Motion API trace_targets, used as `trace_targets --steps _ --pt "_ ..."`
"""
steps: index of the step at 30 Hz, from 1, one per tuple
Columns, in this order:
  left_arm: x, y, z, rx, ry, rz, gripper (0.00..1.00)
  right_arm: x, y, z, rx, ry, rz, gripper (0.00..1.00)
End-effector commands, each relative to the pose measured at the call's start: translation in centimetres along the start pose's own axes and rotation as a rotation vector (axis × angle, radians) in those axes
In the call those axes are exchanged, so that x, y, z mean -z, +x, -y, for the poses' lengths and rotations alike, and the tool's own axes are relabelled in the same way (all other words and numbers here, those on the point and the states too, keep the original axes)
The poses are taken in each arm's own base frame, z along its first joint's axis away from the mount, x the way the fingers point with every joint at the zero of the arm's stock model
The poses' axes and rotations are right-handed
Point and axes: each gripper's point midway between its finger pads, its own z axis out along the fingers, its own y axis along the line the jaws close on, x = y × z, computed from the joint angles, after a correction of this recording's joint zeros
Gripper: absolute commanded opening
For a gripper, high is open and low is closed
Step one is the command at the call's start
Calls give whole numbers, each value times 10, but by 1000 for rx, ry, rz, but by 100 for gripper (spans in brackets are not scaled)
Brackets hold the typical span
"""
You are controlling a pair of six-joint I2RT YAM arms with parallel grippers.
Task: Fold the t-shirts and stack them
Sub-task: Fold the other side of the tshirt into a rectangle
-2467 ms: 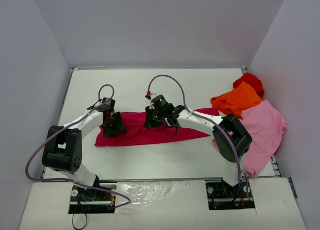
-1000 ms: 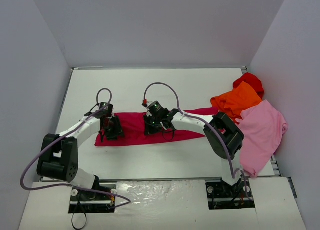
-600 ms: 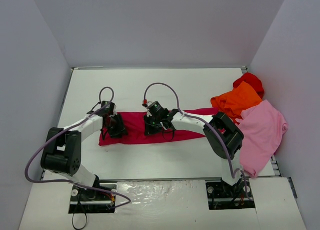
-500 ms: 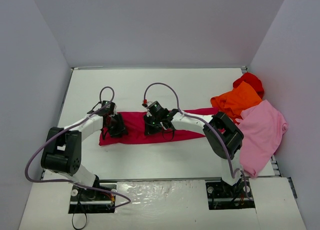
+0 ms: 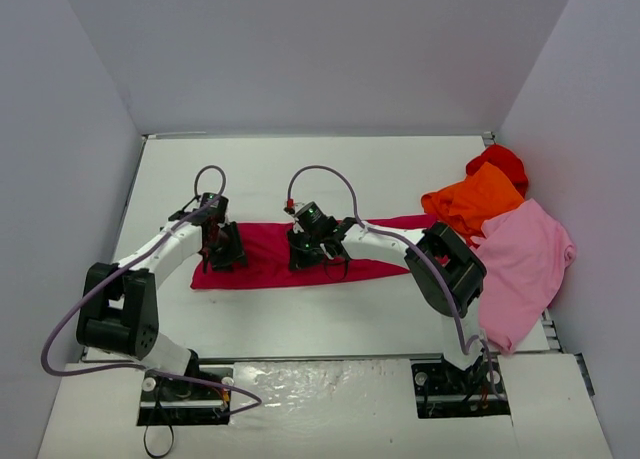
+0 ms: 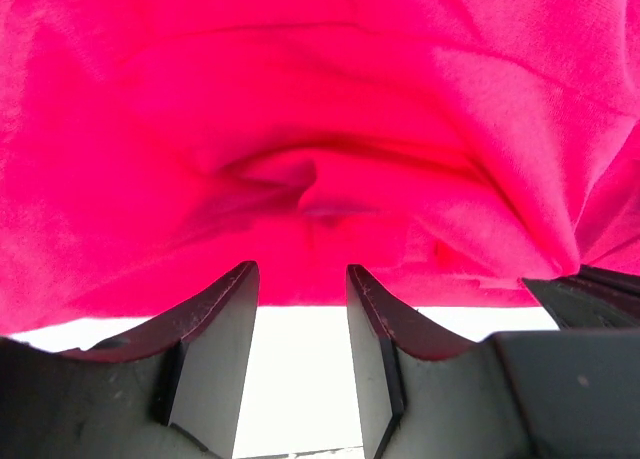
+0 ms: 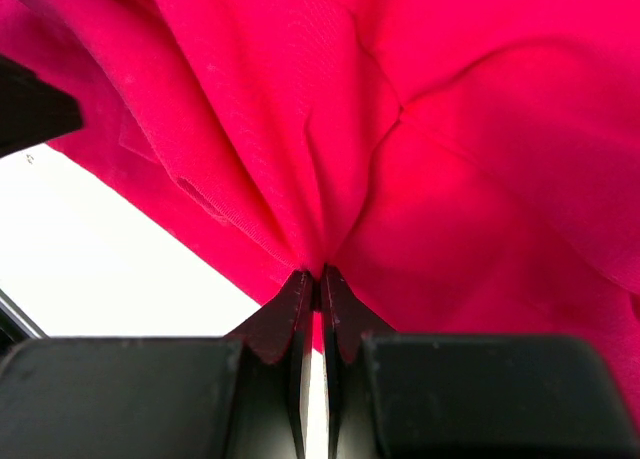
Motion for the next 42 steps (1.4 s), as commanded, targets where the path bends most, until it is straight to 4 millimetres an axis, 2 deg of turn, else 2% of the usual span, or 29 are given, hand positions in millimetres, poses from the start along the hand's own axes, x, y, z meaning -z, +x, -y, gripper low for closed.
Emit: trace_targets --steps 1,4,5,6,8,11,14,16,17,20,29,35,42 --pt "20 -9 -4 -14 -35 57 36 13 -18 -15 18 -30 62 0" --pt "21 -7 -3 -8 -14 67 18 20 -19 -15 19 -26 76 0" --pt "25 -9 2 -10 10 88 7 21 -19 -15 19 -23 81 0" --pt "28 -10 5 -12 27 103 2 22 -18 -14 18 -22 81 0" --pt "37 -16 12 -14 58 142 0 23 -19 -14 20 -20 84 0" --pt "50 -27 24 -19 108 196 0 22 -19 -14 21 -17 84 0" --pt "48 -31 29 -22 114 183 1 20 -17 -14 17 -22 78 0" --pt "43 -30 33 -24 123 165 17 19 -18 -14 18 -23 78 0" --pt "38 -29 33 -24 118 153 21 19 -18 -14 19 -23 79 0" --pt "22 -24 36 -23 115 127 28 19 -19 -14 19 -21 80 0" --pt "-14 -17 45 -27 134 75 28 14 -14 -9 14 -8 66 0" --pt "-15 -18 49 -45 125 70 28 11 -12 -8 11 -5 61 0" --pt "-13 -16 42 -54 92 69 28 8 -11 -8 10 -9 52 0"
